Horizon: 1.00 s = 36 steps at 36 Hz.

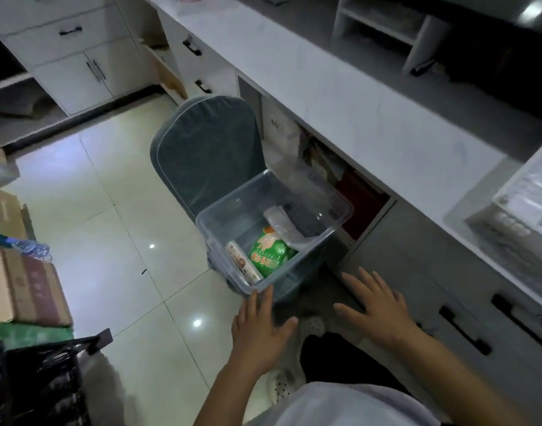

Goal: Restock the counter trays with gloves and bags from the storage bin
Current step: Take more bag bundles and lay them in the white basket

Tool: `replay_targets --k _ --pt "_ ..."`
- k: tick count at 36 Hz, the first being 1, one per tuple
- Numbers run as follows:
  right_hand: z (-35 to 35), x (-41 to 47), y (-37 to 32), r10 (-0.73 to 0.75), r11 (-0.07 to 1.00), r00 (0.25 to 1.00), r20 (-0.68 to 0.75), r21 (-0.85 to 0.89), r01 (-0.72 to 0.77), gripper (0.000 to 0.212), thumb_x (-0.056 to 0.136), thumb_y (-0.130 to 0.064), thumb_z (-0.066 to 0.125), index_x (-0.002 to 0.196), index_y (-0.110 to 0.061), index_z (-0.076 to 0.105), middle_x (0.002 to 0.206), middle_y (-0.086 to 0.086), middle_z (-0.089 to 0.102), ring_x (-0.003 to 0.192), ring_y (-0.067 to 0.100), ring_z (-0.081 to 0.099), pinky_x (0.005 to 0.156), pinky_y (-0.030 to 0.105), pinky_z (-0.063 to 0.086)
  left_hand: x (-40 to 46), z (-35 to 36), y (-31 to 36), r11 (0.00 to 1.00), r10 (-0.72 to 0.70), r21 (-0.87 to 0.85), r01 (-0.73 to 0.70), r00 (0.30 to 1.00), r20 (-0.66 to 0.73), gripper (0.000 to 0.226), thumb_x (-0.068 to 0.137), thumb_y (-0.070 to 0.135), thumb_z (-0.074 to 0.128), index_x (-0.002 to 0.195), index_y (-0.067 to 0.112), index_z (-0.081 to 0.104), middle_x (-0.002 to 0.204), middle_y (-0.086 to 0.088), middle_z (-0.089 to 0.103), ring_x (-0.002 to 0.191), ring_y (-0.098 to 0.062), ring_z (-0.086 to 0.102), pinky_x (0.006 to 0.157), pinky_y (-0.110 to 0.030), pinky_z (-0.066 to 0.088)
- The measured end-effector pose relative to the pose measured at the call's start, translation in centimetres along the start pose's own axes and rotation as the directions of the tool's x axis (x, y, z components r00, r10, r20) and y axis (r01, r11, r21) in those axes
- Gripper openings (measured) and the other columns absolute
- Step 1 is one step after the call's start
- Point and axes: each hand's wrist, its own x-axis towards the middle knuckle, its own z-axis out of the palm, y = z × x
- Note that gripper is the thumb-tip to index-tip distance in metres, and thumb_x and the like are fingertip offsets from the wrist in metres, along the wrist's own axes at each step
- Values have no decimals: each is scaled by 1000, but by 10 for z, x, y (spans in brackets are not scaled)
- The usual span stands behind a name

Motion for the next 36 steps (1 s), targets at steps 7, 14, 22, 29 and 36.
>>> replay_targets --k 7,14,22,29,36 --pt "-12 54 7 97 994 995 32 55 -99 78 87 -77 36 154 -45 14 167 -7 -1 152 19 -8 119 56 6 64 -15 4 995 49 86 -56 995 81 82 90 71 41 156 39 4 167 1 2 153 -22 4 122 -46 13" --pt "19 146 -5 83 996 992 96 29 -86 81 87 -76 34 156 -41 10 167 -3 -4 152 23 -12 117 60 1 132 -59 -2 972 -34 235 -13 980 195 81 91 71 41 156 38 6 167 1 4 152 -21 5 122 -44 14" --pt "59 250 -6 153 988 985 80 -42 -150 78 88 -74 23 154 -43 -4 165 1 -20 149 31 -22 108 65 -17 271 -61 5 980 -158 169 105 926 343 76 93 44 62 156 24 23 162 -7 25 146 -27 27 117 -42 27" --pt "95 280 -7 182 983 981 -63 8 -182 77 90 -70 32 156 -40 8 167 4 -10 150 37 -16 112 67 -5 379 -6 2 850 -412 -152 505 816 405 67 94 29 62 153 19 31 153 -11 40 131 -31 46 101 -38 41" --pt "114 288 -7 185 983 952 -242 28 -184 79 89 -68 39 157 -34 18 167 10 2 150 40 -10 110 73 8 450 55 4 689 -509 -267 674 712 484 41 89 33 66 125 16 58 134 -11 53 116 -31 51 91 -39 41"
